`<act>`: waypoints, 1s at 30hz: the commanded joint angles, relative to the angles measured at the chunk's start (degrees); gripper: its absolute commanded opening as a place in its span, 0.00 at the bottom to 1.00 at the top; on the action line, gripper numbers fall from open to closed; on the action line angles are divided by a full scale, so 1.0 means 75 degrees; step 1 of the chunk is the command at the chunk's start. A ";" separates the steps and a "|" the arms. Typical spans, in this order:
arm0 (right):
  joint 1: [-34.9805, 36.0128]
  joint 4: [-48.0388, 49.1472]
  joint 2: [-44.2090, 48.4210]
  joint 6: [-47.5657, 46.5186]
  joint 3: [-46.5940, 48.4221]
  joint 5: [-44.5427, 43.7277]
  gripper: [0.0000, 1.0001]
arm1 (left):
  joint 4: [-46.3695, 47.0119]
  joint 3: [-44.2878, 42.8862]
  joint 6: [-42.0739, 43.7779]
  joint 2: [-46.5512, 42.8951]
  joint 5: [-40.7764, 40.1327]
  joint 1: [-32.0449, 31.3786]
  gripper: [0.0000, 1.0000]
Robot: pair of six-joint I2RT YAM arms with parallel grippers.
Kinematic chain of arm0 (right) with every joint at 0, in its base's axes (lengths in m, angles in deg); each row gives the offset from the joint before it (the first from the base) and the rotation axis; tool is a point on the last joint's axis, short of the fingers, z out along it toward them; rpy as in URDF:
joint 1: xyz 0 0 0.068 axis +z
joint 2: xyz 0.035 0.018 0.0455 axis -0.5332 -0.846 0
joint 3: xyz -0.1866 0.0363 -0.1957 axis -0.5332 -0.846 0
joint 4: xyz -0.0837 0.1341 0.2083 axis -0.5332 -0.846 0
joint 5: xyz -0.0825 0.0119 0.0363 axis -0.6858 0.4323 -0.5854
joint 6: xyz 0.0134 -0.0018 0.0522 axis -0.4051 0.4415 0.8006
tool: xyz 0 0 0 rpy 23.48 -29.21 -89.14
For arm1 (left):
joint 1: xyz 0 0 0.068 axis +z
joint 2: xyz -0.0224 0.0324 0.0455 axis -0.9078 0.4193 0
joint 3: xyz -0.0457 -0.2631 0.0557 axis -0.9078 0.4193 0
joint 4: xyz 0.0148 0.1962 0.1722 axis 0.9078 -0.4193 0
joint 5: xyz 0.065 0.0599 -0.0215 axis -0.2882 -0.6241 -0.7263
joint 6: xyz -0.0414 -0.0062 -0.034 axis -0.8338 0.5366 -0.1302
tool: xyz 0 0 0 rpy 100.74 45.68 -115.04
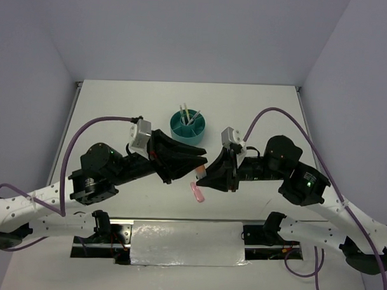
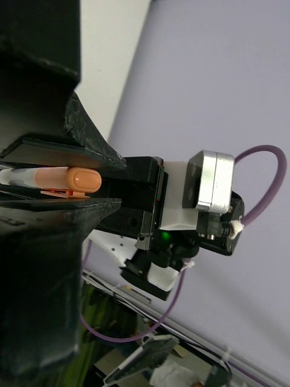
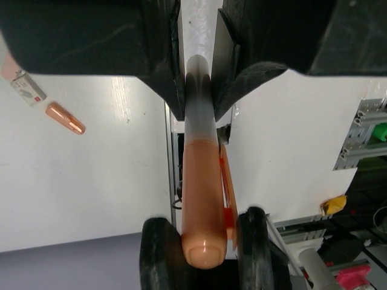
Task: Sort the stationery into containers
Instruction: Close the pen cap on the pen.
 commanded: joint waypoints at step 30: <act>-0.1362 0.4173 -0.1416 0.0960 -0.1132 0.1402 0.00 | -0.2040 -0.1617 0.0668 0.1216 -0.0868 -0.0267 0.00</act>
